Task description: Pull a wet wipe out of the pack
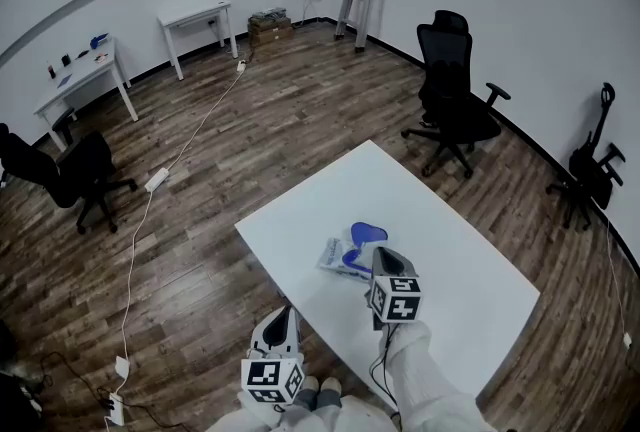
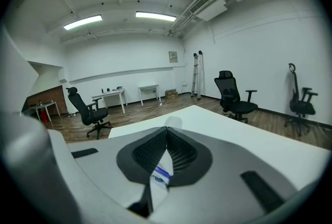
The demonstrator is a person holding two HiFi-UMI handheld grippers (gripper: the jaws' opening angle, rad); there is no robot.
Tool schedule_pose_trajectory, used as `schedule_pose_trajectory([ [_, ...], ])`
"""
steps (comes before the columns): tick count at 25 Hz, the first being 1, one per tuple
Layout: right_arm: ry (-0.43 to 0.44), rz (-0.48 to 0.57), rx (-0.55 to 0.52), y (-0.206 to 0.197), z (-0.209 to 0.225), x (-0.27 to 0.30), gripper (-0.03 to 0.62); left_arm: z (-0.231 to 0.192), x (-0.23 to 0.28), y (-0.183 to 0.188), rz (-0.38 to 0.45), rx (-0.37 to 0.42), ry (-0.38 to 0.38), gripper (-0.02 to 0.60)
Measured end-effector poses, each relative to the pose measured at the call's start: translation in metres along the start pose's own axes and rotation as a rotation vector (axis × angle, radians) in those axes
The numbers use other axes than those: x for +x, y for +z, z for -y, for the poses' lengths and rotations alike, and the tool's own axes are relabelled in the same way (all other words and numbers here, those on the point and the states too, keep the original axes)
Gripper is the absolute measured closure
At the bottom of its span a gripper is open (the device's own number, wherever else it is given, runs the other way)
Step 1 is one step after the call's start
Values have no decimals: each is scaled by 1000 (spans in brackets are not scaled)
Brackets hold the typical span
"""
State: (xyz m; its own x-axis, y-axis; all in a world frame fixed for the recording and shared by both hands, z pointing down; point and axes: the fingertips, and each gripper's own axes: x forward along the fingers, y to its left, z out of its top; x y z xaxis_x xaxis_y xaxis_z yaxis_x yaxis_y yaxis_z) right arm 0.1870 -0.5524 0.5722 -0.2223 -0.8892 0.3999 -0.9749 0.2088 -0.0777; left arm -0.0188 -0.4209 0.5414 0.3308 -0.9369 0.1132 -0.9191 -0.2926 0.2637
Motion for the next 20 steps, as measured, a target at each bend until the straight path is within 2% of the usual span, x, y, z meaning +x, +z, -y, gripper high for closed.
schedule_pose_trajectory([
  [10,8,44,10,13,-6,-23,583,6,-9,1,6,2,-19,583],
  [20,10,76,34,15,-8,-56,583,21,-6,0,7,5,-79,583],
])
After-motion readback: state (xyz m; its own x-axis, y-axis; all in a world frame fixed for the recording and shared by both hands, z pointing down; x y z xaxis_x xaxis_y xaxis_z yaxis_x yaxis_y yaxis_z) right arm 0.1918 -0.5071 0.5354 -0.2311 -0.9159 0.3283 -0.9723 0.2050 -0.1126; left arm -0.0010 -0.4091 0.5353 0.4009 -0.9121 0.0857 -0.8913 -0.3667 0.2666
